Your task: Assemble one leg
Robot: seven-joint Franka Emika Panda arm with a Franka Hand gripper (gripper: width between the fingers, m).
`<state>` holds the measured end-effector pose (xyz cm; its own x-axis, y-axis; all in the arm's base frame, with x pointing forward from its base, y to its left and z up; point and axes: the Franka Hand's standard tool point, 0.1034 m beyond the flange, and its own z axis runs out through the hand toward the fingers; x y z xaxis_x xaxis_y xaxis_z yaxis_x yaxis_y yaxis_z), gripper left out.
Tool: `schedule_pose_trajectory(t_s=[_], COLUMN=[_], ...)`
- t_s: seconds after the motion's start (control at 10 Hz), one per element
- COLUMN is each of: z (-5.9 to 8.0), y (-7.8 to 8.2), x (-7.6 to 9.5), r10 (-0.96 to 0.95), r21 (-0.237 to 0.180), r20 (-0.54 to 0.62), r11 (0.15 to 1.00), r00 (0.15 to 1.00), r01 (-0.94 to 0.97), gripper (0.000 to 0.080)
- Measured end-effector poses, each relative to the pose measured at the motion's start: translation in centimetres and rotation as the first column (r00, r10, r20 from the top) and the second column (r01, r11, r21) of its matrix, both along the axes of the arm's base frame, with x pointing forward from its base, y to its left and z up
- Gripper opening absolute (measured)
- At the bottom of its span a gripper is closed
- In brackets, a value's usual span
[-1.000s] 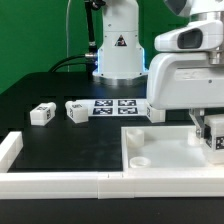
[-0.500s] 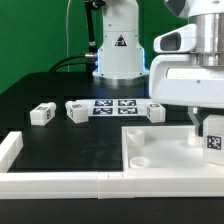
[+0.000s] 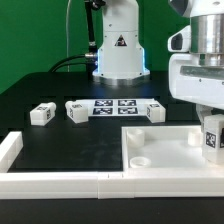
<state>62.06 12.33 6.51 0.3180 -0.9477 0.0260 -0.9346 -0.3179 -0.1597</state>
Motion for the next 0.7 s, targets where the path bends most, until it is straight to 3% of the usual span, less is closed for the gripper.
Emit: schedule_pose_trajectory(t_s=[0.1,0.2,0.4,0.6,0.7], z=[0.00,-0.01,0.22,0.56,0.56], y=[-0.02,0.00,0.23,0.09,-0.31], x=[0.00,-0.01,0.02,0.13,0.22], r10=[0.025,0.059,0.071,0.393,0.557], r21=[-0.004,-0.009,-0.008,-0.064,-0.095], r20=[0.001,0.001,0.004,0.006,-0.005], r11=[1.000,0.998,0.997,0.918,0.827], r00=[1.000,0.998,0.997,0.919,0.831], r01=[-0.025,-0.059,-0.071,-0.392,-0.555], gripper=[0.0343,0.0343,0.0608,0.0639,0.0648])
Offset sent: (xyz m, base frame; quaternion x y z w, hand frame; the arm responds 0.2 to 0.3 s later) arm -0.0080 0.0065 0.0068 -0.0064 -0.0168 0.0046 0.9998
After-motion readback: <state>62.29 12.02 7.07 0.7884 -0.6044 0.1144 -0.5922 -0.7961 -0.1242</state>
